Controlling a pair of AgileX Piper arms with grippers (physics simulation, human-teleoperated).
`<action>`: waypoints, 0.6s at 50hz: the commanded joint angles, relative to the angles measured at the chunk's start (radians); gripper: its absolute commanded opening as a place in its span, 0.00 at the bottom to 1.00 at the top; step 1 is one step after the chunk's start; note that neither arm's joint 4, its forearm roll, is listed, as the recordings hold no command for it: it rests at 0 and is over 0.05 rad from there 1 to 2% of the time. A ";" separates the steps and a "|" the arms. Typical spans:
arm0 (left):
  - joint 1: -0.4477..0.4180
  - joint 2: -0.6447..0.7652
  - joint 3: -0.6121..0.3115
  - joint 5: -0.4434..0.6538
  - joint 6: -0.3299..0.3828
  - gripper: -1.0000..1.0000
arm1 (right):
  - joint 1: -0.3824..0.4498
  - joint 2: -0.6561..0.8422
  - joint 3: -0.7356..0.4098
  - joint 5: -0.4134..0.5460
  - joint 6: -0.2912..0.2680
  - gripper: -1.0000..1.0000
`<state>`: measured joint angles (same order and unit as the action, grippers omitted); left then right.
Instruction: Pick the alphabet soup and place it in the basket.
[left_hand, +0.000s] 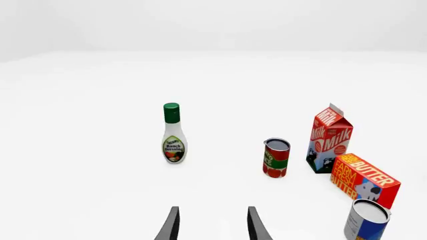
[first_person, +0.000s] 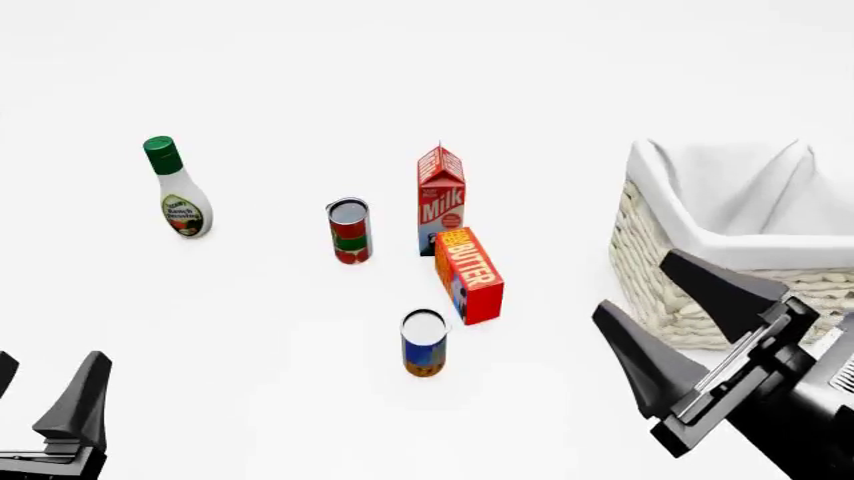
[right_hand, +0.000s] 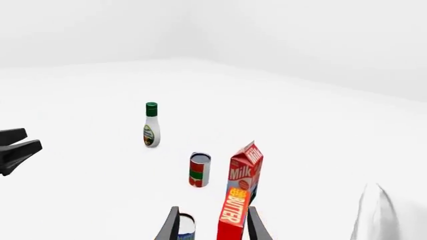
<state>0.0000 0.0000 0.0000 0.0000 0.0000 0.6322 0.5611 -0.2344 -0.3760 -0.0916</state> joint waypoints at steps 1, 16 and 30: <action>0.000 0.000 0.000 0.000 0.000 1.00 | 0.041 0.116 -0.020 -0.085 -0.009 1.00; 0.000 0.000 0.000 0.000 0.000 1.00 | 0.178 0.471 -0.115 -0.293 -0.017 1.00; 0.000 0.000 0.000 0.000 0.000 1.00 | 0.198 0.524 -0.125 -0.324 -0.013 1.00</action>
<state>0.0000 0.0000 0.0000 0.0000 0.0000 0.7987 1.0025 -0.3406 -0.6500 -0.1058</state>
